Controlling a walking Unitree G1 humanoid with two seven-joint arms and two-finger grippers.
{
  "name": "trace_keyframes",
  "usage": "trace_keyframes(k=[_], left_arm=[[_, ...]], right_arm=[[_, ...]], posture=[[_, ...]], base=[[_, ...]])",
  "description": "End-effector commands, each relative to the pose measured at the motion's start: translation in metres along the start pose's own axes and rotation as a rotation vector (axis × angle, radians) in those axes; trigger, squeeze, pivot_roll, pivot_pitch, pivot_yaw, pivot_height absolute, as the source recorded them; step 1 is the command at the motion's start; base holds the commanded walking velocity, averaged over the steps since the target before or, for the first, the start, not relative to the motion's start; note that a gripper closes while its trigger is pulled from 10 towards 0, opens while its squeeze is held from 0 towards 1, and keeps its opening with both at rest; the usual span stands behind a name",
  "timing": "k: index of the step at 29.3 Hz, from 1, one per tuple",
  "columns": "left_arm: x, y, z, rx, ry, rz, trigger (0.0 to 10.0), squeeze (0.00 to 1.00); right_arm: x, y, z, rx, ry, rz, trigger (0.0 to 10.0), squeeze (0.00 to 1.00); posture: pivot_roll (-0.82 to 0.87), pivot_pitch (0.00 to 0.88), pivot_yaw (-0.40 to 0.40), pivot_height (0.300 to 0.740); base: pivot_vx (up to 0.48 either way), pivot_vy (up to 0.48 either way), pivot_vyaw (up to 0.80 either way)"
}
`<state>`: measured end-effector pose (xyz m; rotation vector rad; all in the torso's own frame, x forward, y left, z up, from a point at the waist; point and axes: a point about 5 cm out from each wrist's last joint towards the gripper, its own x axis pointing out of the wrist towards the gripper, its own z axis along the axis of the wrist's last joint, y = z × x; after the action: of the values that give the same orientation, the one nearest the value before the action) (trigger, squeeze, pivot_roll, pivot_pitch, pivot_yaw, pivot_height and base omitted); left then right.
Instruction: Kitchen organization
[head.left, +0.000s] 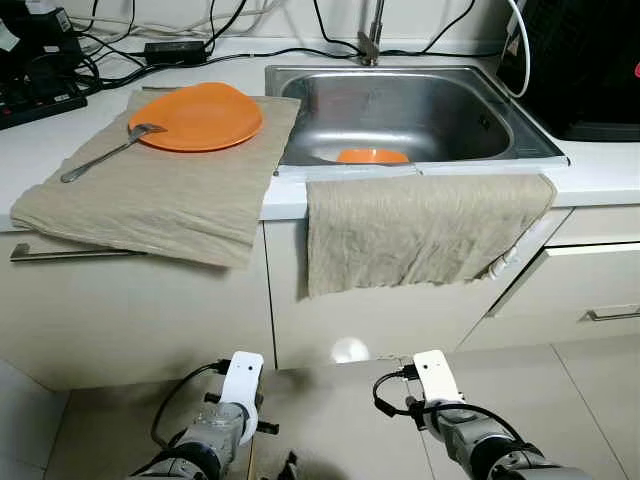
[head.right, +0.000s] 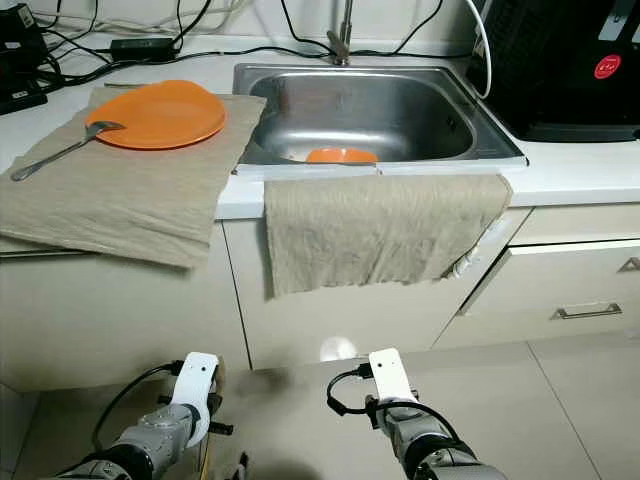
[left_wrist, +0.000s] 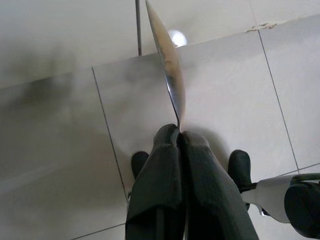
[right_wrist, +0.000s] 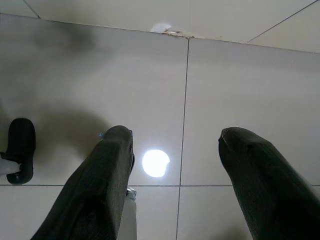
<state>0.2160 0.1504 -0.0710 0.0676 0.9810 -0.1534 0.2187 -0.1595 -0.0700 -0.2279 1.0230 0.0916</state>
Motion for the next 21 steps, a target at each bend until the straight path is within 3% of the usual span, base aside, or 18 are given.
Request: trace_keyframes(k=[1,21], left_arm=[[0.0000,-0.0012,-0.0047,0.009,0.029,0.003,10.0,0.00],[-0.0003,0.0001,-0.0055,0.011,0.024,0.002,10.0,0.00]], right_arm=[[0.0000,-0.0024,0.0053,-0.005,-0.015,-0.004,10.0,0.00],[0.0000,-0.0007,0.0052,-0.005,-0.021,0.000,10.0,0.00]], posture=[[0.09,0.000,-0.038,0.740],[0.08,0.000,-0.040,0.740]], base=[[0.000,0.000,0.00],[0.000,0.000,0.00]])
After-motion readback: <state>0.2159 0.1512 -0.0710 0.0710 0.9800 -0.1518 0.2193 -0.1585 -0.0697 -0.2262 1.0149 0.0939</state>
